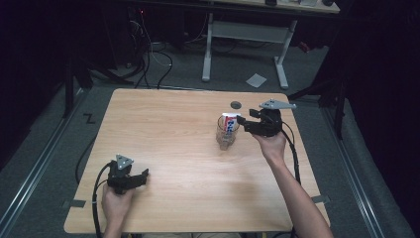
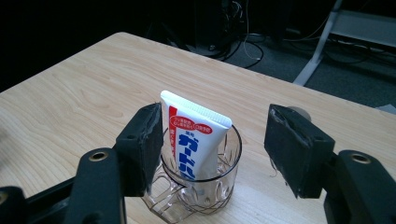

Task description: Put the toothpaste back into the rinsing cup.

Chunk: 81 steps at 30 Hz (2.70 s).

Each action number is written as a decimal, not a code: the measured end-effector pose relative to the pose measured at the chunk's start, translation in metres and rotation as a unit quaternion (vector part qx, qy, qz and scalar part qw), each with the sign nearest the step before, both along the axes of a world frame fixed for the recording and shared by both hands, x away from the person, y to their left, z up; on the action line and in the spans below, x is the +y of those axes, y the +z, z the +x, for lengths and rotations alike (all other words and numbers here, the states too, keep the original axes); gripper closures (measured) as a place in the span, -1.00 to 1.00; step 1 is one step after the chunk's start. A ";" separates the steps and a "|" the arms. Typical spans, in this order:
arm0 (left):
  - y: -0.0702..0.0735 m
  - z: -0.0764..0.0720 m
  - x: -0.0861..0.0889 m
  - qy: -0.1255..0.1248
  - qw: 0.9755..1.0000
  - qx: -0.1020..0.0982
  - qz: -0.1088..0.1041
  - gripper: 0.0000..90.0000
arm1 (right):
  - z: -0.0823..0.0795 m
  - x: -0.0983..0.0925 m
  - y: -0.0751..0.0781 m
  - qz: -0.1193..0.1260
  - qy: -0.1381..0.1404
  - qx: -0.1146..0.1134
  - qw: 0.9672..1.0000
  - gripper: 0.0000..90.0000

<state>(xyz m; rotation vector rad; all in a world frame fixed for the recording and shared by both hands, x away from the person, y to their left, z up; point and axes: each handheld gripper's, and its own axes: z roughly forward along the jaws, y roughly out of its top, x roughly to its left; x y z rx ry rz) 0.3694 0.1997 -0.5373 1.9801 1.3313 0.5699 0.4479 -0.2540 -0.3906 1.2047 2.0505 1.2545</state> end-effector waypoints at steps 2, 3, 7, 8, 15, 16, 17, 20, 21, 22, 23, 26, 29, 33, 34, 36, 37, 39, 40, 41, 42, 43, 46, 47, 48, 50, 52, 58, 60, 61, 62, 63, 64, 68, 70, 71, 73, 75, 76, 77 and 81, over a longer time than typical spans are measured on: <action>0.000 0.000 0.000 0.000 1.000 0.000 0.000 -0.50 | -0.002 -0.001 0.001 0.001 0.000 -0.001 1.000 -0.16; 0.000 0.000 0.000 0.000 1.000 0.000 0.000 -0.50 | -0.003 -0.002 0.002 0.001 -0.001 -0.001 1.000 -0.16; 0.000 0.000 0.000 0.000 1.000 0.000 0.000 -0.50 | -0.006 -0.006 0.004 0.004 -0.002 -0.003 1.000 -0.15; 0.000 0.000 0.000 0.000 1.000 0.000 0.000 -0.50 | -0.007 -0.006 0.005 0.004 -0.002 -0.004 1.000 -0.15; 0.000 0.000 0.000 0.000 1.000 0.000 0.000 -0.50 | -0.018 -0.012 0.012 -0.003 -0.009 -0.020 1.000 -0.09; 0.000 0.000 0.000 0.000 1.000 0.000 0.000 -0.50 | -0.020 -0.013 0.013 -0.004 -0.009 -0.021 1.000 -0.09; 0.000 0.000 0.000 0.000 1.000 0.000 0.000 -0.50 | -0.021 -0.014 0.013 -0.006 -0.010 -0.021 1.000 -0.08; 0.000 0.000 0.000 0.000 1.000 0.000 0.000 -0.50 | -0.024 -0.017 0.014 -0.005 -0.012 -0.021 1.000 -0.07; 0.000 0.000 0.000 0.000 1.000 0.000 0.000 -0.50 | -0.026 -0.019 0.013 0.002 -0.015 -0.025 1.000 -0.05; 0.000 0.000 0.000 0.000 1.000 0.000 0.000 -0.50 | -0.027 -0.021 0.012 0.004 -0.018 -0.024 1.000 -0.05; 0.000 0.000 0.000 0.000 1.000 0.000 0.000 -0.50 | -0.027 -0.022 0.010 0.006 -0.018 -0.023 1.000 -0.05; 0.000 0.000 0.000 0.000 1.000 0.000 0.000 -0.50 | -0.030 -0.029 0.007 0.015 -0.025 -0.020 0.999 -0.04; 0.000 0.000 0.000 0.000 1.000 0.000 0.000 -0.50 | -0.033 -0.035 0.005 0.020 -0.031 -0.019 0.999 -0.04; 0.000 0.000 0.000 0.000 1.000 0.000 0.000 -0.50 | -0.038 -0.041 0.003 0.026 -0.035 -0.019 0.999 -0.04; 0.000 0.000 0.000 0.000 1.000 0.000 0.000 -0.50 | -0.041 -0.043 0.002 0.029 -0.036 -0.020 0.999 -0.04; 0.000 0.000 0.000 0.000 1.000 0.000 0.000 -0.50 | -0.044 -0.046 0.001 0.029 -0.038 -0.019 0.999 -0.04; 0.000 0.000 0.000 0.000 1.000 0.000 0.000 -0.50 | -0.045 -0.047 0.000 0.030 -0.039 -0.019 0.999 -0.04; 0.000 0.000 0.000 0.000 1.000 0.000 0.000 -0.50 | -0.048 -0.050 -0.001 0.033 -0.039 -0.019 0.999 -0.04; 0.000 0.000 0.000 0.000 1.000 0.000 0.000 -0.50 | -0.049 -0.051 -0.002 0.032 -0.040 -0.019 0.999 -0.04; 0.000 0.000 0.000 0.000 1.000 0.000 0.000 -0.50 | -0.050 -0.052 -0.003 0.035 -0.041 -0.018 0.998 -0.04; 0.000 0.000 0.000 0.000 1.000 0.000 0.000 -0.50 | -0.051 -0.053 -0.003 0.036 -0.041 -0.018 0.998 -0.04; 0.000 0.000 0.000 0.000 1.000 0.000 0.000 -0.50 | -0.053 -0.054 -0.004 0.037 -0.041 -0.018 0.998 -0.04; 0.000 0.000 0.000 0.000 1.000 0.000 0.000 -0.50 | -0.058 -0.058 -0.008 0.038 -0.044 -0.018 0.998 -0.04; 0.000 0.000 0.000 0.000 1.000 0.000 0.000 -0.50 | -0.060 -0.059 -0.009 0.039 -0.045 -0.018 0.998 -0.04; 0.000 0.000 0.000 0.000 1.000 0.000 0.000 -0.50 | -0.062 -0.061 -0.010 0.043 -0.048 -0.016 0.998 -0.04; 0.000 0.000 0.000 0.000 1.000 0.000 0.000 -0.50 | -0.064 -0.064 -0.013 0.045 -0.050 -0.017 0.998 -0.03; 0.000 0.000 0.000 0.000 1.000 0.000 0.000 -0.50 | -0.067 -0.067 -0.015 0.047 -0.054 -0.016 0.997 -0.03; 0.000 0.000 0.000 0.000 1.000 0.000 0.001 -0.50 | -0.072 -0.074 -0.020 0.055 -0.062 -0.017 0.996 -0.03; 0.000 0.000 0.000 0.000 1.000 0.000 0.000 -0.50 | -0.074 -0.076 -0.022 0.057 -0.064 -0.018 0.996 -0.02; 0.000 0.000 0.000 0.000 1.000 0.000 0.001 -0.50 | -0.074 -0.077 -0.022 0.058 -0.066 -0.018 0.996 -0.02; 0.000 0.000 0.000 0.000 1.000 0.001 0.001 -0.50 | -0.075 -0.078 -0.023 0.058 -0.067 -0.019 0.996 -0.02; 0.000 0.000 0.000 0.000 1.000 0.001 0.001 -0.50 | -0.076 -0.079 -0.024 0.058 -0.069 -0.019 0.996 -0.02; 0.000 0.000 0.000 0.000 1.000 0.000 0.001 -0.50 | -0.077 -0.080 -0.024 0.057 -0.069 -0.020 0.996 -0.02; 0.000 0.000 0.000 0.000 1.000 0.001 0.001 -0.50 | -0.080 -0.082 -0.027 0.057 -0.073 -0.020 0.995 -0.02; 0.000 0.000 0.000 0.000 1.000 0.001 0.001 -0.50 | -0.082 -0.084 -0.030 0.063 -0.075 -0.018 0.995 -0.02; 0.000 0.000 0.000 0.000 1.000 0.000 0.001 -0.50 | -0.083 -0.086 -0.032 0.068 -0.078 -0.017 0.995 -0.02; 0.000 0.000 0.000 0.000 1.000 0.000 0.000 -0.50 | -0.084 -0.088 -0.037 0.075 -0.083 -0.014 0.994 -0.01; 0.000 0.000 0.000 0.000 1.000 0.000 0.001 -0.50 | -0.085 -0.089 -0.042 0.077 -0.085 -0.008 0.993 -0.01; 0.000 0.000 0.000 0.000 1.000 0.000 0.001 -0.50 | -0.085 -0.090 -0.044 0.076 -0.086 -0.006 0.993 0.00; 0.000 0.000 0.000 0.000 1.000 0.000 0.001 -0.50 | -0.085 -0.090 -0.046 0.076 -0.086 -0.005 0.993 0.00; 0.000 0.000 0.000 0.000 1.000 0.000 0.001 -0.50 | -0.088 -0.090 -0.051 0.073 -0.088 -0.003 0.993 0.01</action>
